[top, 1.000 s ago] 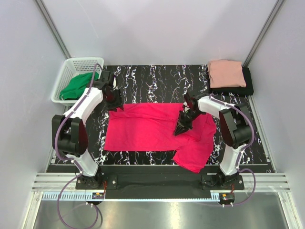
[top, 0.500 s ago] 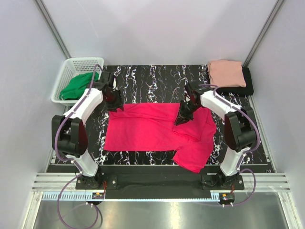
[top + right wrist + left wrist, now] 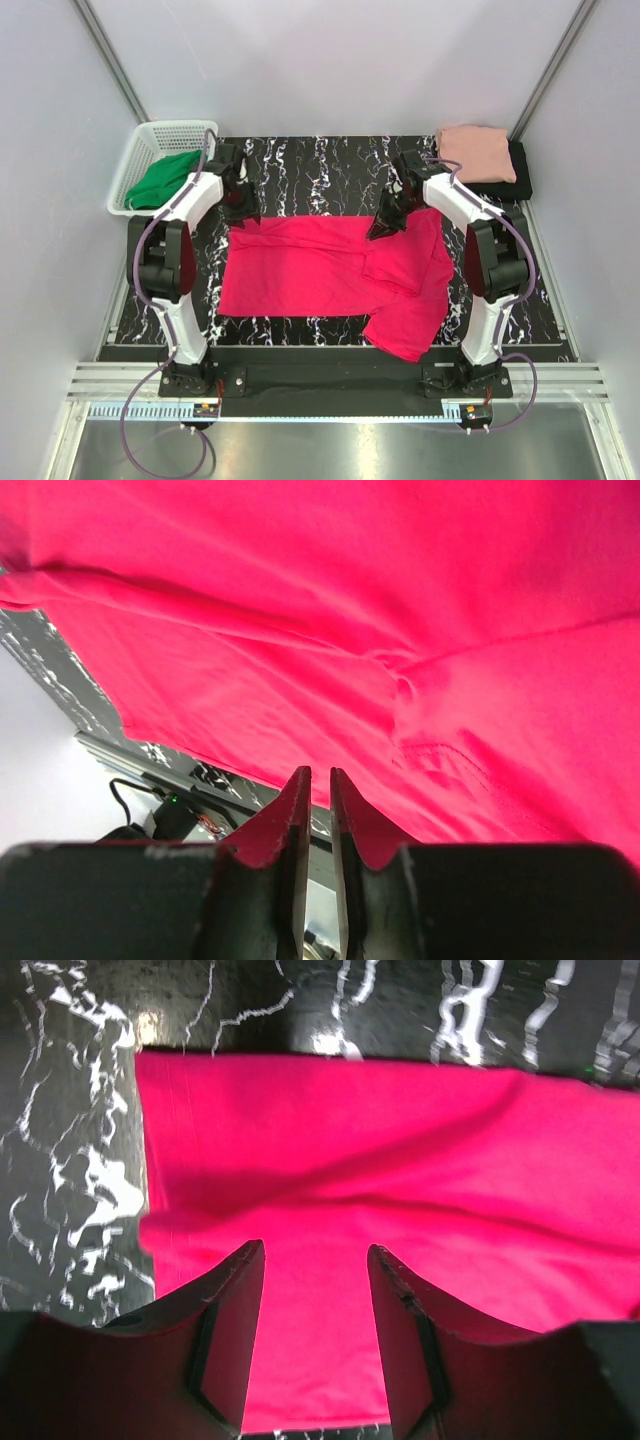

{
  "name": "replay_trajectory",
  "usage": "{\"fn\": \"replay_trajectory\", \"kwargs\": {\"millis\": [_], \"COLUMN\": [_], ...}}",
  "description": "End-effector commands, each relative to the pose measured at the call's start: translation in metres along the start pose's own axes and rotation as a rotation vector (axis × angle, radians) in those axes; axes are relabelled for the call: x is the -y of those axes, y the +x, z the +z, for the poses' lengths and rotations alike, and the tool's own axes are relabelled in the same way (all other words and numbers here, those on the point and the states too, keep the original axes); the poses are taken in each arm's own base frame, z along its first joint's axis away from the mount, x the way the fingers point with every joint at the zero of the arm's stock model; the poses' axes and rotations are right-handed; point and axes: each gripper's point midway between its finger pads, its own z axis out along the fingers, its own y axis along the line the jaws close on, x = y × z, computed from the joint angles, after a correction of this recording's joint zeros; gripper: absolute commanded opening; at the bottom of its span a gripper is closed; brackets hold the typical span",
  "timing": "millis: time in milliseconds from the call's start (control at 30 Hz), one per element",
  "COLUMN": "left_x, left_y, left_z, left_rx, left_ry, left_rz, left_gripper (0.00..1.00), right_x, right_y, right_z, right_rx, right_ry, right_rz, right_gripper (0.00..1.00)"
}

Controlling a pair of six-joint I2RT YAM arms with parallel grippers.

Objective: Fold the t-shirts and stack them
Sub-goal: Fold the tshirt

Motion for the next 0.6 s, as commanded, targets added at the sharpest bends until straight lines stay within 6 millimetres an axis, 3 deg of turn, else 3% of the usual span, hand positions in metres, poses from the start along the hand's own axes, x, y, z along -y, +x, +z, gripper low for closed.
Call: {"fn": "replay_trajectory", "kwargs": {"millis": [0, 300, 467, 567], "left_x": [-0.001, -0.017, -0.017, -0.025], "left_y": [-0.021, 0.007, 0.02, 0.042], "left_z": [0.009, 0.029, 0.025, 0.03], "left_rx": [0.038, -0.027, -0.047, -0.099], "left_ry": [-0.02, -0.063, -0.046, -0.058], "left_rz": [-0.006, -0.009, -0.01, -0.017], "left_gripper": [0.5, 0.5, 0.5, 0.49], "right_x": [-0.002, 0.024, 0.028, 0.031], "right_y": [-0.007, 0.0, 0.005, 0.008], "right_z": [-0.005, -0.002, 0.001, 0.003], "right_rx": [-0.005, -0.034, -0.052, -0.062], "right_ry": [-0.02, 0.011, 0.015, 0.024], "right_rz": [-0.012, 0.023, 0.029, 0.033], "right_gripper": [0.2, 0.2, 0.19, 0.19]}}
